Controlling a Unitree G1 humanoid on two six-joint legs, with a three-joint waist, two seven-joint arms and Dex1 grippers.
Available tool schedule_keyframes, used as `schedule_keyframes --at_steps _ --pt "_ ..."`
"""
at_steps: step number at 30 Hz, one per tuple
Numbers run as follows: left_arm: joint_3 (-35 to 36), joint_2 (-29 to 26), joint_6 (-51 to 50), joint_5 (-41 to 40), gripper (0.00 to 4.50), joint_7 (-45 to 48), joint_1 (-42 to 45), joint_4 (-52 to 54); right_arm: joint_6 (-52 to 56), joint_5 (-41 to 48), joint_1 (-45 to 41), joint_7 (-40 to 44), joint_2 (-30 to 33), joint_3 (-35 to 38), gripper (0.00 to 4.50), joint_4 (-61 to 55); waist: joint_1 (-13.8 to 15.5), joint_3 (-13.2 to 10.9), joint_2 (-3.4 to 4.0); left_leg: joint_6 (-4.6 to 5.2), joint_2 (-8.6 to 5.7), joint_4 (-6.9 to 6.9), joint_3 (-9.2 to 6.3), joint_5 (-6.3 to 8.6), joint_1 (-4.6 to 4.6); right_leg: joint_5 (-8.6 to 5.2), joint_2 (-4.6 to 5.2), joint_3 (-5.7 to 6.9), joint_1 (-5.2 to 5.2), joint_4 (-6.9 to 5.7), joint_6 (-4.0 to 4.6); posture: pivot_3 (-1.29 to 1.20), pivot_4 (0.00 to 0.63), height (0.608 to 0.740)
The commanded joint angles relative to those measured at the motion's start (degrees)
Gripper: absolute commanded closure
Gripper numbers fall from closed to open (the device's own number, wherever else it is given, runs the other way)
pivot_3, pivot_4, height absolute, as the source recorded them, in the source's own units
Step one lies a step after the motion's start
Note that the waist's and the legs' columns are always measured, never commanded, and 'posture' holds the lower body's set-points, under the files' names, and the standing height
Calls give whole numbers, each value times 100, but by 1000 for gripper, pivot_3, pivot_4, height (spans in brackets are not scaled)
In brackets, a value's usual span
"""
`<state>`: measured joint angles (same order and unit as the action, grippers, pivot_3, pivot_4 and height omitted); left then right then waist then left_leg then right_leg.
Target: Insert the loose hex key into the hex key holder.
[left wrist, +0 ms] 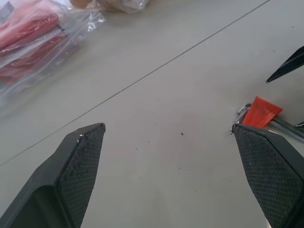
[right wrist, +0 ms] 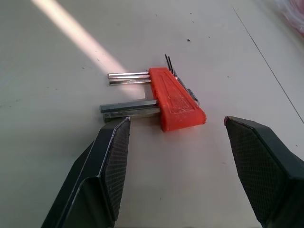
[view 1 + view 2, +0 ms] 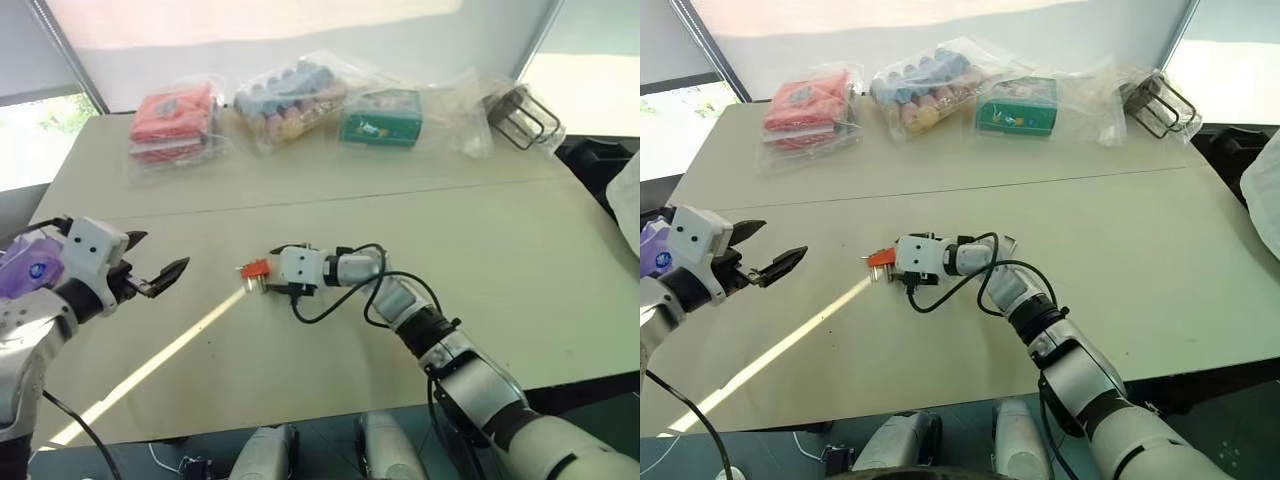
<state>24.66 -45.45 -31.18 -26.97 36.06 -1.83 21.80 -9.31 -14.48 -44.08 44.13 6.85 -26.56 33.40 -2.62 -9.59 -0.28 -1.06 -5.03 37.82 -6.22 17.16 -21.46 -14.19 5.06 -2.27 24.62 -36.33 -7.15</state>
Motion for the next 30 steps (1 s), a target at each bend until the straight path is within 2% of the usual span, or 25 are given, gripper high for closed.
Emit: schedule_keyframes --at_steps 1,11,30 --pt "271 9 -27 -74 37 -53 -24 236 76 63 23 102 -206 -82 1225 -68 -5 0 0 0 1 -2 0 0 0 0 -1 0 1 0 0 0 150 740" --pt "292 118 -108 -54 37 -105 -106 395 368 170 -237 70 -543 73 1225 530 -3 1 0 -1 1 -6 0 0 4 0 -1 0 1 -1 0 0 150 740" --pt "58 190 -28 45 37 -166 56 341 1049 500 -403 162 -425 498 1225 1076 28 5 2 -8 -2 -6 -9 -5 6 0 0 0 -7 -2 0 0 150 740"
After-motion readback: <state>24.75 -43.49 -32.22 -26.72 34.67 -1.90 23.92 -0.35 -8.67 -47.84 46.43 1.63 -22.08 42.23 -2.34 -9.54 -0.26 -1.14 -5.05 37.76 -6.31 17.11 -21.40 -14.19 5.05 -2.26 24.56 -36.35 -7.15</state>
